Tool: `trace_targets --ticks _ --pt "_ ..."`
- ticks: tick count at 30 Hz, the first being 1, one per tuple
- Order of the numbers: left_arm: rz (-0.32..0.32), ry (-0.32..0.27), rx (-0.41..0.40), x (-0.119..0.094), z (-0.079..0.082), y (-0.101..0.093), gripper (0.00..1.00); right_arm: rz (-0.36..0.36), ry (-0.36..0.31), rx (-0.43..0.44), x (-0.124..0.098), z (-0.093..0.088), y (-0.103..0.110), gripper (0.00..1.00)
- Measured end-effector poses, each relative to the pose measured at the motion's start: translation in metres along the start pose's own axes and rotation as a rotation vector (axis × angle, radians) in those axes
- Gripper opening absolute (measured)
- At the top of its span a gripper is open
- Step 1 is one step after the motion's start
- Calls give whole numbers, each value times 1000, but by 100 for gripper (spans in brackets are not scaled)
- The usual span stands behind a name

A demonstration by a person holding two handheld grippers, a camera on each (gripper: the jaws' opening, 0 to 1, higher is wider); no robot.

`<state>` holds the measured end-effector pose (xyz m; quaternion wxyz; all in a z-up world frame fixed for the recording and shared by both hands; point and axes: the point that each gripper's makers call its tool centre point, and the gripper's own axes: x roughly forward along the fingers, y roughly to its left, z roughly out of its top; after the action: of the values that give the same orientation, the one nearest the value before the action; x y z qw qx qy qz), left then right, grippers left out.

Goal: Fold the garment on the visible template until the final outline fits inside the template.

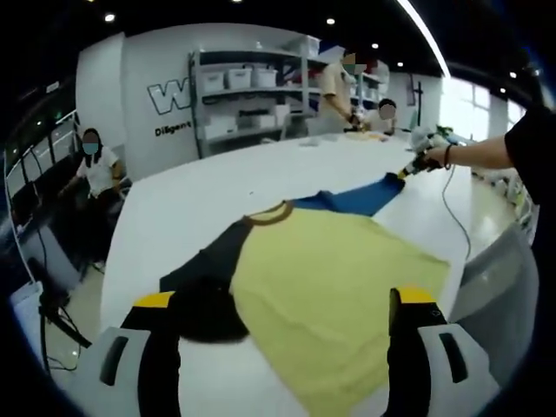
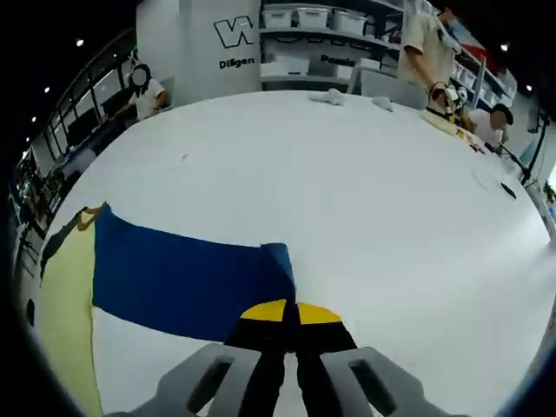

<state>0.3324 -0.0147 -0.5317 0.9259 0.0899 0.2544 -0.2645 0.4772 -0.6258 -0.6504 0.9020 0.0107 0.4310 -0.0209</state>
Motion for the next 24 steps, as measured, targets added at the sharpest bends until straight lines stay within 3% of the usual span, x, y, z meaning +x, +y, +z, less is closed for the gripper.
trace_targets --ticks 11,18,24 --pt "17 3 -5 -5 -1 4 97 -17 75 90 5 -19 -18 0" --pt "17 4 -8 -5 -2 3 97 -24 139 120 -2 -33 -11 0" --pt "13 3 -9 -6 -1 2 98 -30 174 144 0 -40 -18 0"
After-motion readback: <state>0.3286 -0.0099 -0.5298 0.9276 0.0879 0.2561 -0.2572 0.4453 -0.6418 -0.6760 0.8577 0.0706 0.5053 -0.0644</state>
